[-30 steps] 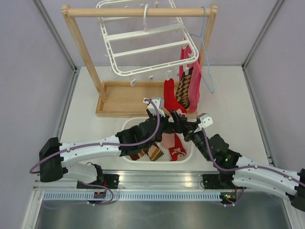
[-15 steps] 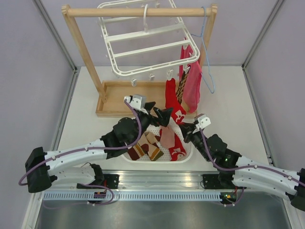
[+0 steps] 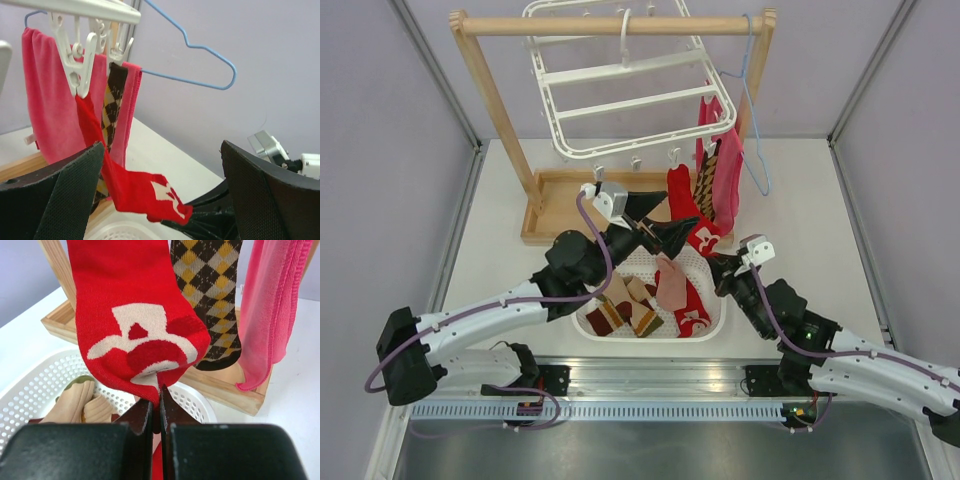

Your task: Remove the socks clipped to the hanger

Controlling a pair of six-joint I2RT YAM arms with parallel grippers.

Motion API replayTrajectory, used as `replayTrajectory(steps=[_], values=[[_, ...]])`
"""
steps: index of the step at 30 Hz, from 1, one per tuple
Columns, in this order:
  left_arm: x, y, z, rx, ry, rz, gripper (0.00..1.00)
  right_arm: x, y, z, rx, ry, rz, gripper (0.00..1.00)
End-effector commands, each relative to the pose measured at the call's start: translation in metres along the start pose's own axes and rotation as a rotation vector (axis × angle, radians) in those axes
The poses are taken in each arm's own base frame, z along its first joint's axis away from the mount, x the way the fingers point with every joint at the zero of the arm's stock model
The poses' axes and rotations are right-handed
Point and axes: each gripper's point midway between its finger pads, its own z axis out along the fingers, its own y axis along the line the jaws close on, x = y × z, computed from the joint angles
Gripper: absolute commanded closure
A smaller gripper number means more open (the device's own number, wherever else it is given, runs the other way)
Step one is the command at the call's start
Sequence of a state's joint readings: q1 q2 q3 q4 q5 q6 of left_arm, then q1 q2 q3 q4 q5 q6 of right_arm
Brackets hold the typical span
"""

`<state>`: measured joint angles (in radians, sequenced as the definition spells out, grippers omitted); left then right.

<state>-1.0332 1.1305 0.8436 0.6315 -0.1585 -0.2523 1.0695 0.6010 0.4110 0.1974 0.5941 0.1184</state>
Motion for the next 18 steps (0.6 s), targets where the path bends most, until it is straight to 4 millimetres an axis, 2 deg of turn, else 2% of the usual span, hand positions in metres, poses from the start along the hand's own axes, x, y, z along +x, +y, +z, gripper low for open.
replayTrajectory(steps=[1,12,18], values=[[-0.036,-0.007,0.015,0.024,-0.106,0.035,0.00,-0.014,-0.002,-0.005,0.010,-0.020,0.034,0.99],[-0.052,0.042,0.042,-0.137,-0.173,0.147,0.00,-0.032,0.000,-0.020,-0.050,-0.064,0.070,0.99],[-0.055,0.054,0.055,-0.141,-0.194,0.177,0.00,-0.033,0.001,-0.023,-0.072,-0.065,0.062,0.99]])
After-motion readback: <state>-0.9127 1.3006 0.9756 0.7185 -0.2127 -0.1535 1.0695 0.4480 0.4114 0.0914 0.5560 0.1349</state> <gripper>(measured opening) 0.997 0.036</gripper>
